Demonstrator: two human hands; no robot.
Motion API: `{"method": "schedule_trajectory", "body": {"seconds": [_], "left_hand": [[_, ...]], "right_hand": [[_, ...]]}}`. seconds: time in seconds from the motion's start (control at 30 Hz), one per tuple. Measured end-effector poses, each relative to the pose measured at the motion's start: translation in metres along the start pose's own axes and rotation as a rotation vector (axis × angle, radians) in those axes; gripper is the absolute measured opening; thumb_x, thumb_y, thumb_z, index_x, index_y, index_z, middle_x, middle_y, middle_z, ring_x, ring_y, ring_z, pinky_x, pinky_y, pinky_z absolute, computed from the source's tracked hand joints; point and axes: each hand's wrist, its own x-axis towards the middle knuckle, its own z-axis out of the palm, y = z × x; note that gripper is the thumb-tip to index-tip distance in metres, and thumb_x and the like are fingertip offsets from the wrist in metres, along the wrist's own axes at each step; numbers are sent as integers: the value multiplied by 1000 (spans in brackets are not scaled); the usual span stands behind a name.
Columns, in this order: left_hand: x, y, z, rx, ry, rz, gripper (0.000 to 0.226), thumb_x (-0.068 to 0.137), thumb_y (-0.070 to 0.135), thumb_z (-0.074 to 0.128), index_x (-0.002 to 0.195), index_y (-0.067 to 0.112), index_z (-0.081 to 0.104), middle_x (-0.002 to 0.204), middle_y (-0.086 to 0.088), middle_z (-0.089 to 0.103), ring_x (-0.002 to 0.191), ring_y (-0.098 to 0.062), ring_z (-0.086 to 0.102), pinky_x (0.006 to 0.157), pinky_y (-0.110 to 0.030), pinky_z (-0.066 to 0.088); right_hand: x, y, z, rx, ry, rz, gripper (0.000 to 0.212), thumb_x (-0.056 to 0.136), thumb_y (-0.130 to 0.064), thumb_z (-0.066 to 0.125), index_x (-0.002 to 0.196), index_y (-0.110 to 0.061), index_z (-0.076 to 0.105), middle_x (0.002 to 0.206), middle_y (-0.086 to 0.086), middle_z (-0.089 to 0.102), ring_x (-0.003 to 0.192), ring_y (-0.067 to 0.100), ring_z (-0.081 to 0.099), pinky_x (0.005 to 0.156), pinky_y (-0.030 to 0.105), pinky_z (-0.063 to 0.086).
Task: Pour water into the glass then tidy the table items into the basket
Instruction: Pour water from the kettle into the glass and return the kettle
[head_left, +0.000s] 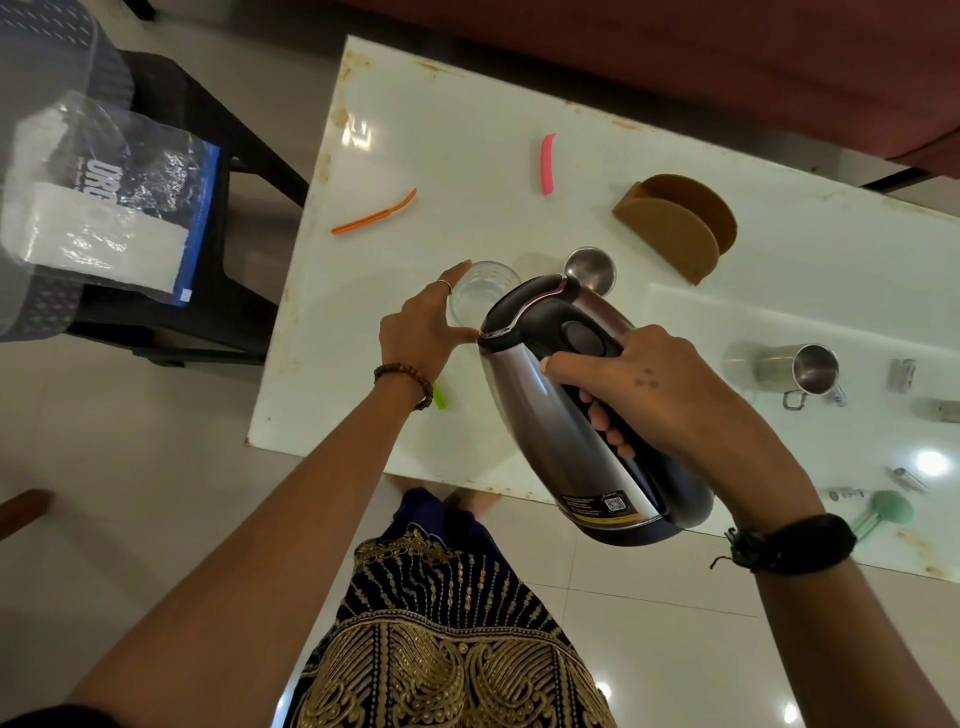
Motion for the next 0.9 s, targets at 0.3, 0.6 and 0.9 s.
{"method": "schedule_trajectory", "body": {"seconds": [0.3,0.6,0.9], "left_hand": [[1,0,1,0,8,8,70,77,32,69,138,34,34,130,3,57,108,-26,60,72,-28,40],[0,0,1,-23,11,-15,68,76,32,67,136,37,35,127,5,59,107,-24,60,72,-27,38],[0,-1,2,-4,12,-17,68,78,30,66,137,37,34,127,3,59,107,-25,60,71,-29,40]], "right_hand": [[-1,-1,0,-7,0,-1,31,72,-33,64,58,-6,60,37,0,55,32,11,46,37,20,44],[-5,-2,0,-21,12,-12,31,73,-34,64,55,-9,58,37,0,54,30,10,46,37,19,43],[-7,-6,1,-15,-21,21,32,77,-30,63,54,-8,56,35,-1,52,30,10,44,37,19,42]]}}
